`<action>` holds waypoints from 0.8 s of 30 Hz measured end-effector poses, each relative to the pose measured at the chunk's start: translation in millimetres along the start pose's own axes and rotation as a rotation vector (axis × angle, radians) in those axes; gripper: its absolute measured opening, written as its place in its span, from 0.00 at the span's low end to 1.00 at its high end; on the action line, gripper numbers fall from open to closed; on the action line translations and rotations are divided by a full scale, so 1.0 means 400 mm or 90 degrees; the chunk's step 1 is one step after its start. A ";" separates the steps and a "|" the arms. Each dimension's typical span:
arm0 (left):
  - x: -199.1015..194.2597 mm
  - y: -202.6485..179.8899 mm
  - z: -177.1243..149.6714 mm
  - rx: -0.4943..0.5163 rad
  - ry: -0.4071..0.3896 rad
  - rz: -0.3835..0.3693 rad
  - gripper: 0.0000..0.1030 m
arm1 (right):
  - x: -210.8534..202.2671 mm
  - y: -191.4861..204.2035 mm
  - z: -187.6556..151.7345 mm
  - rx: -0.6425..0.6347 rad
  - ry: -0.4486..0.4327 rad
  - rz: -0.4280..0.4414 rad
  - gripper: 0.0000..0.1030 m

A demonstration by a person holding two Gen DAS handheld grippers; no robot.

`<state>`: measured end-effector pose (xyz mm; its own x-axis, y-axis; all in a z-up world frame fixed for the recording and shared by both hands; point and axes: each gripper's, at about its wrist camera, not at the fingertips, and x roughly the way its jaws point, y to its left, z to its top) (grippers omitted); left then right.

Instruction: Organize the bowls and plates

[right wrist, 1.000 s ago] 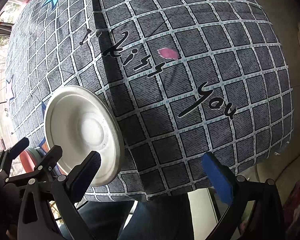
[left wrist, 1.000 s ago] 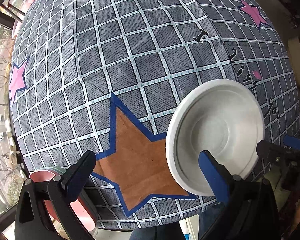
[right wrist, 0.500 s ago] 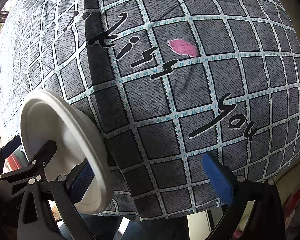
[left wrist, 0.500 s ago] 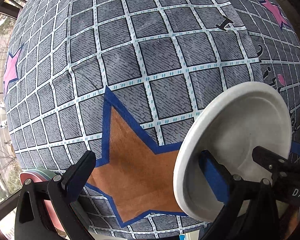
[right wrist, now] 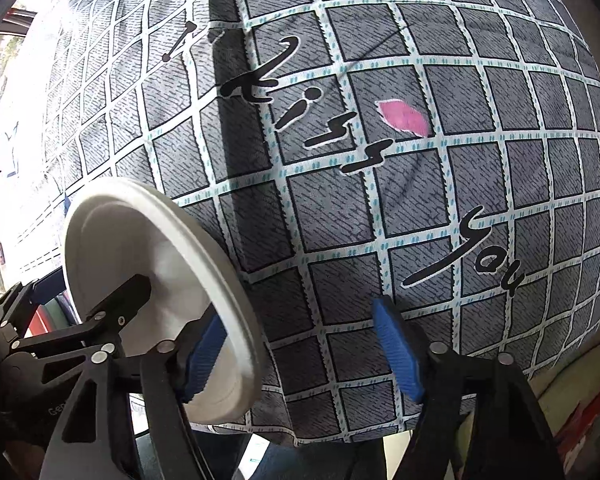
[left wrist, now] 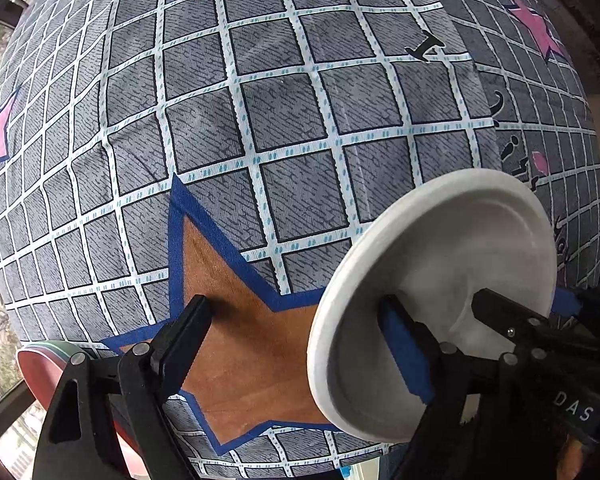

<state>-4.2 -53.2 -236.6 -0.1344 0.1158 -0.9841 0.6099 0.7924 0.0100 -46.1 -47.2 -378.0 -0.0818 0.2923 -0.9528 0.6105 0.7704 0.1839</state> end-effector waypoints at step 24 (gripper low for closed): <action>0.050 0.163 -0.160 -0.050 -0.008 -0.026 0.35 | 0.086 0.396 0.008 -0.124 0.071 -0.002 0.26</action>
<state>-17.0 39.2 -244.2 -0.1485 0.0752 -0.9860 0.5409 0.8409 -0.0173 50.2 83.0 -382.6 -0.1768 0.3421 -0.9229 0.4470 0.8633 0.2343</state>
